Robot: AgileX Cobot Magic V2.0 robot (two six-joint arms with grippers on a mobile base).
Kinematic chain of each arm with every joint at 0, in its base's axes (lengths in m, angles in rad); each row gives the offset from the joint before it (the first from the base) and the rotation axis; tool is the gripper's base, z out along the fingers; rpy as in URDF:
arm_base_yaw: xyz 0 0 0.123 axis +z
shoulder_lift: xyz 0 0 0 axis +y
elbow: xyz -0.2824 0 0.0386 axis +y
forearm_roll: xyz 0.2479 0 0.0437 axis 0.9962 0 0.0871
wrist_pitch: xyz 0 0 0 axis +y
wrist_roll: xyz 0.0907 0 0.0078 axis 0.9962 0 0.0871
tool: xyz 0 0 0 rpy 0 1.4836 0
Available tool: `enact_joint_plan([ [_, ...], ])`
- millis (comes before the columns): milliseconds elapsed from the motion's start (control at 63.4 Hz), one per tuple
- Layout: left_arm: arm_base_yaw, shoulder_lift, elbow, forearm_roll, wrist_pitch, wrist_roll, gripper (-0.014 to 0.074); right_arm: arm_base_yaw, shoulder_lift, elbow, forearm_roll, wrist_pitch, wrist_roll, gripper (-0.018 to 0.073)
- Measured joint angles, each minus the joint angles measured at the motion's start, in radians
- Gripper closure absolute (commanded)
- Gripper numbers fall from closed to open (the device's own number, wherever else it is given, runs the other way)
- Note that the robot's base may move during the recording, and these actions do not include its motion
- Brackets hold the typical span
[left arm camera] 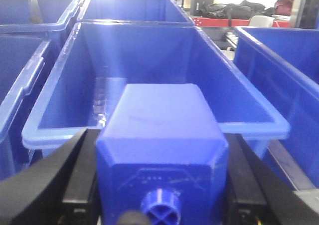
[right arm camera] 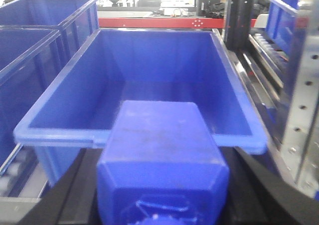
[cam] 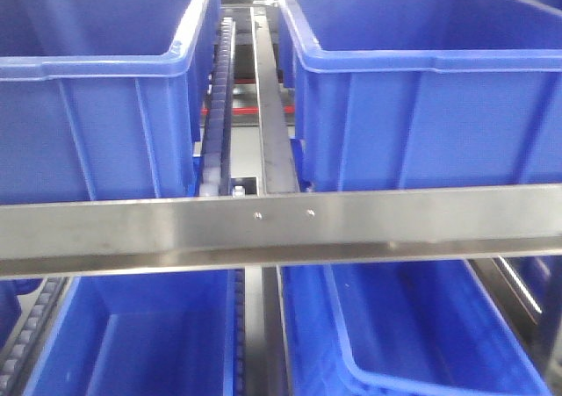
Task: Pick and sort blue part to right shelf
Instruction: 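Position both held parts above the open blue bins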
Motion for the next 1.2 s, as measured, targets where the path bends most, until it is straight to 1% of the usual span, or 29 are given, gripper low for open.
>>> enact_joint_plan([
  [1198,0.0,0.0,0.0,0.0,0.0,0.0,0.021,0.0,0.0,0.0,0.0,0.0,0.0,0.0225],
])
